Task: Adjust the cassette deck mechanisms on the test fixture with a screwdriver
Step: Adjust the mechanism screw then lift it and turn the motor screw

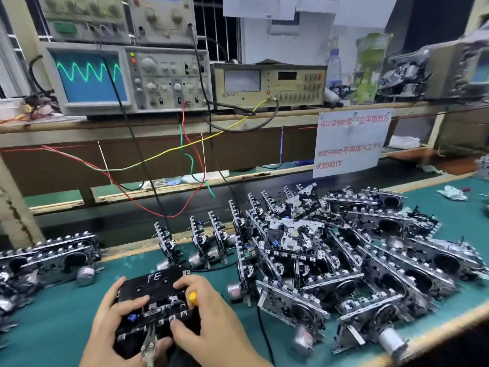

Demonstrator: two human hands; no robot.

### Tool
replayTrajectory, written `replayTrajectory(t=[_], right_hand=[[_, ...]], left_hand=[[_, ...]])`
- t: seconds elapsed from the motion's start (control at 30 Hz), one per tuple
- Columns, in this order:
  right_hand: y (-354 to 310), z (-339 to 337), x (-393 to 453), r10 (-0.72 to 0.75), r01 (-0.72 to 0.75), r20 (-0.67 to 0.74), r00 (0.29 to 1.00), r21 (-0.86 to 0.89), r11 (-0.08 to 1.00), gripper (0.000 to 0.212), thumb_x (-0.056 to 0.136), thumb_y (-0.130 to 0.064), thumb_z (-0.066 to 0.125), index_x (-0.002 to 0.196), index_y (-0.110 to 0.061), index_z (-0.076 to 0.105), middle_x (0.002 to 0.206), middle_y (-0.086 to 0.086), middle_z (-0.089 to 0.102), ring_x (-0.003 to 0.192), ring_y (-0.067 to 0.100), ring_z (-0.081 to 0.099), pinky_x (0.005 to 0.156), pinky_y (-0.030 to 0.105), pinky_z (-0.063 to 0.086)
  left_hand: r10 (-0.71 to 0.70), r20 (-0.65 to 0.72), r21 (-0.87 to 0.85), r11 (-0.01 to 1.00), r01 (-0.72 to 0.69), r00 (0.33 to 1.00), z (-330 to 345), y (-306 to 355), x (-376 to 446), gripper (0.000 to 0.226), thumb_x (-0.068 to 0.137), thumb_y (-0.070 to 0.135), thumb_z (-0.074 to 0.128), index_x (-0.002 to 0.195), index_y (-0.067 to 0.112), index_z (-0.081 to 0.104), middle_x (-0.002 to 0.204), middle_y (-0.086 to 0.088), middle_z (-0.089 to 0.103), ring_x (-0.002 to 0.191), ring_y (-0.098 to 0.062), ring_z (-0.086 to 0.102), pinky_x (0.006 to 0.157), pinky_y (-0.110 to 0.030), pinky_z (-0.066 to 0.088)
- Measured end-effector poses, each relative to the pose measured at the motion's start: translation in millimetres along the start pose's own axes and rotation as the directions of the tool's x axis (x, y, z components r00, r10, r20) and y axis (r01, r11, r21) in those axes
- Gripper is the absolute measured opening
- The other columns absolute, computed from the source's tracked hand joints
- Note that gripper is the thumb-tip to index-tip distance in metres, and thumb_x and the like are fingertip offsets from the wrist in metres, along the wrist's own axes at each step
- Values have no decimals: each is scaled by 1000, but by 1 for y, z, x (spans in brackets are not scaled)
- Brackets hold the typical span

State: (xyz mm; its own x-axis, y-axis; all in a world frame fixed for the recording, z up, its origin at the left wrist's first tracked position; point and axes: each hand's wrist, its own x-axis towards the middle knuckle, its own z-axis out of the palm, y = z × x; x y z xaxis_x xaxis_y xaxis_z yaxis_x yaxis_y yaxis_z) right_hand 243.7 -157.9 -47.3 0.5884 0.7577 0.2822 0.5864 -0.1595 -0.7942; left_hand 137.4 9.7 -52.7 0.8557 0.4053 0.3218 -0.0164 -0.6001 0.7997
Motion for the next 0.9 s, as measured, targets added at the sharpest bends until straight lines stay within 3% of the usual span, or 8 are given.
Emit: replayTrajectory(t=[0.1,0.23,0.33,0.4,0.57,0.67,0.77,0.9], right_hand=[[0,0,0,-15,15,-10,1000,-10,1000,37,85,-50,55,105,-67,28,116,-30,46,101,-9,44,80,18,35],[3,2,0,-13,13,-6,1000,-2,1000,36,85,-50,55,104,-67,29,118,-28,47,104,-6,45,81,21,37],[3,2,0,-6,6,0,1000,2,1000,35,85,-51,54,111,-62,33,108,-33,43,101,-10,44,79,18,36],[2,1,0,-12,12,-1,1000,1,1000,34,86,-50,54,111,-61,33,109,-33,43,100,-10,43,79,17,36],[-3,-7,-4,-42,42,-2,999,72,997,20,92,-46,51,97,-60,39,125,-28,46,119,-6,40,99,27,37],[-10,-16,-14,-60,70,-129,990,71,995,15,96,-47,47,91,-34,53,129,-35,35,129,-4,28,108,35,31],[-20,-40,-34,-113,126,-252,961,36,991,31,91,-65,46,89,-38,60,110,-24,42,114,4,43,96,23,35],[-34,-67,-55,-102,127,-328,939,57,990,26,93,-58,56,88,-33,64,72,-7,58,61,5,51,56,15,33]], left_hand=[[-48,-113,-41,998,44,992,5,6,-1,131,12,104,56,99,6,72,125,32,58,116,27,41,96,6,17],[-72,-66,-27,997,70,995,3,0,-7,108,43,79,82,126,13,61,156,-9,33,121,37,22,104,1,18],[-85,-128,-91,993,74,988,1,-5,1,122,17,84,81,119,20,62,150,-4,37,107,40,33,95,6,24],[-31,-170,-9,1000,30,985,8,-4,-2,97,22,78,82,102,24,68,149,-6,43,114,34,37,97,6,27],[70,-173,68,996,-60,982,9,-13,-11,75,39,61,82,105,27,71,154,-2,42,136,-2,44,102,-1,29],[62,-106,55,997,-56,992,-3,-12,-16,67,48,58,79,113,44,70,157,18,34,142,-2,36,113,-33,30],[34,30,111,993,-37,999,-25,-2,-19,57,65,65,67,122,57,59,157,31,23,145,7,25,112,-38,29],[-21,84,329,944,-8,996,-38,25,8,32,79,67,66,101,44,66,159,15,28,148,-3,21,116,-31,20]])
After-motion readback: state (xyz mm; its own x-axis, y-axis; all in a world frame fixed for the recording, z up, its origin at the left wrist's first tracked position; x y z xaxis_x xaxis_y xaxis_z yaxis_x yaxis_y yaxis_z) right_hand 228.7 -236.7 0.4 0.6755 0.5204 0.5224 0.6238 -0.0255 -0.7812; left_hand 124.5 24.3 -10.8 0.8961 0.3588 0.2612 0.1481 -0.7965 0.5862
